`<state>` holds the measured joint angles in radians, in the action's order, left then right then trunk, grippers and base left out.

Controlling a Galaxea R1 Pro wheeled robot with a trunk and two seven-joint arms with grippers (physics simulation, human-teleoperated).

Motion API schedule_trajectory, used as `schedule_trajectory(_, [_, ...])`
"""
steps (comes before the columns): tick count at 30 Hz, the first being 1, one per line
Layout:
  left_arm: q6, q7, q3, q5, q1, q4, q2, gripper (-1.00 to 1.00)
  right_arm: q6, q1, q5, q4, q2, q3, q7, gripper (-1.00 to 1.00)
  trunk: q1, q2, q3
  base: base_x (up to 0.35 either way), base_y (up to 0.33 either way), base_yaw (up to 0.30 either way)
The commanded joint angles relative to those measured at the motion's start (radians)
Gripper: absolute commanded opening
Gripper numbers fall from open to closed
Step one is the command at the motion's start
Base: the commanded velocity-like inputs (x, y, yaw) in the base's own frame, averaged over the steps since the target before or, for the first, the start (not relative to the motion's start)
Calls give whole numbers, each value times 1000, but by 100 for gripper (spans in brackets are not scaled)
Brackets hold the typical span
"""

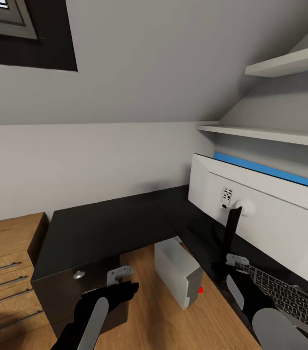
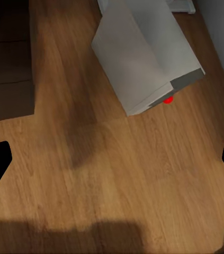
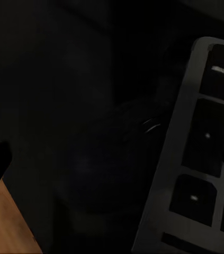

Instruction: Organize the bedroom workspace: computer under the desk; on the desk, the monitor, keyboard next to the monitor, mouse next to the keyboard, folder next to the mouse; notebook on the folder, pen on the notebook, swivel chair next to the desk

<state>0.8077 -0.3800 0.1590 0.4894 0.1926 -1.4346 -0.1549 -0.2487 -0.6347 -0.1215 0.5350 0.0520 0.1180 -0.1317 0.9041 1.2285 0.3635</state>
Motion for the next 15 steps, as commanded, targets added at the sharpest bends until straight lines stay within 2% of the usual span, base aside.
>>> schedule_trajectory(1, [2, -10, 1, 11, 1, -1, 0, 100, -4, 0, -10, 2, 0, -1, -5, 100, 0, 1, 1, 0, 0, -73])
schedule_trajectory(15, [2, -8, 1, 11, 1, -1, 0, 100, -4, 0, -10, 2, 0, -1, -6, 100, 0, 1, 1, 0, 0, -20])
